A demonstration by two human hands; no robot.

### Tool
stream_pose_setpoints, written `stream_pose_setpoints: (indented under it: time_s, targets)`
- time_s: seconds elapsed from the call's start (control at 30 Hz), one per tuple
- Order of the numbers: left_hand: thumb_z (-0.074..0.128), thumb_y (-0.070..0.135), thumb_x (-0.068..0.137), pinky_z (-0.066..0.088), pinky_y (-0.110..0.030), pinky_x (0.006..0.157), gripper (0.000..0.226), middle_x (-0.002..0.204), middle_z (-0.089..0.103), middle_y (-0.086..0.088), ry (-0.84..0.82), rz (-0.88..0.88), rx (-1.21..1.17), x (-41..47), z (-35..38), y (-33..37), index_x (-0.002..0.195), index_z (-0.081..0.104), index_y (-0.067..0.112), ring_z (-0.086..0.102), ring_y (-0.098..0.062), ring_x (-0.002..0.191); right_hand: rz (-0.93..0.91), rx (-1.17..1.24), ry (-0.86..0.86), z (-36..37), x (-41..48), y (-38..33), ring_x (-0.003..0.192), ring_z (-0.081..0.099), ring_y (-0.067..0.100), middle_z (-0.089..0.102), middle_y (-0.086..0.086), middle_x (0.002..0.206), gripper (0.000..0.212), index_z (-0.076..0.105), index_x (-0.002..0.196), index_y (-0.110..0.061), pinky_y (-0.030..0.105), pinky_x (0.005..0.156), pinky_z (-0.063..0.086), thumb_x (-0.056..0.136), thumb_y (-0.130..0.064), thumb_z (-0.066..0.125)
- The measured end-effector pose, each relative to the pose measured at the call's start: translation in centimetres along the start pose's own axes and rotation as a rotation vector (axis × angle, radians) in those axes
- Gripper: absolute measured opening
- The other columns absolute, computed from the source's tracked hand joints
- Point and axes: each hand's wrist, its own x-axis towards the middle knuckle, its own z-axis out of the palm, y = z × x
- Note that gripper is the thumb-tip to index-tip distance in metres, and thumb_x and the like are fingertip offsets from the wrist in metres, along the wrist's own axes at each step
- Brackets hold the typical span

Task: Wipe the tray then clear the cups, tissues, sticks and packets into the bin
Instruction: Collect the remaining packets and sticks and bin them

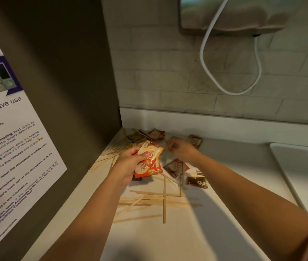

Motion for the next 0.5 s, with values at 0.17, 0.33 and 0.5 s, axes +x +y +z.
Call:
stream_pose_setpoints:
  time_s: [0.17,0.33,0.5]
  targets:
    - [0.063,0.012,0.088,0.053,-0.033,0.073,0.025,0.104,0.068,-0.008,0.036,0.010,0.052,0.6,-0.3,-0.2,0.112,0.059,0.019,0.066,-0.022,0.087,0.004,-0.504,-0.326,0.2,0.1,2.3,0.123,0.046,0.026,0.046,0.002,0.139,0.062,0.045,0.137,-0.025,0.035,0.102,0.043,0.081,-0.007,0.064]
    - [0.063,0.013,0.087,0.052,-0.028,0.063,0.029,0.105,0.068,-0.008,0.026,0.018,0.058,0.7,0.0,-0.5,0.115,0.058,0.018,0.067,-0.020,0.083,0.055,-0.515,-0.326,0.2,0.2,2.4,0.118,0.049,0.026,0.047,0.006,0.134,0.066,0.044,0.137,-0.022,0.029,0.093,0.042,0.078,-0.014,0.072]
    - [0.064,0.009,0.086,0.051,-0.026,0.056,0.033,0.108,0.065,-0.006,0.038,0.041,0.037,0.7,0.3,-0.7,0.114,0.056,0.025,0.066,-0.020,0.081,0.023,-0.481,-0.218,0.5,0.3,2.4,0.119,0.050,0.025,0.051,0.007,0.134,0.057,0.046,0.135,-0.012,0.028,0.094,0.042,0.083,-0.014,0.067]
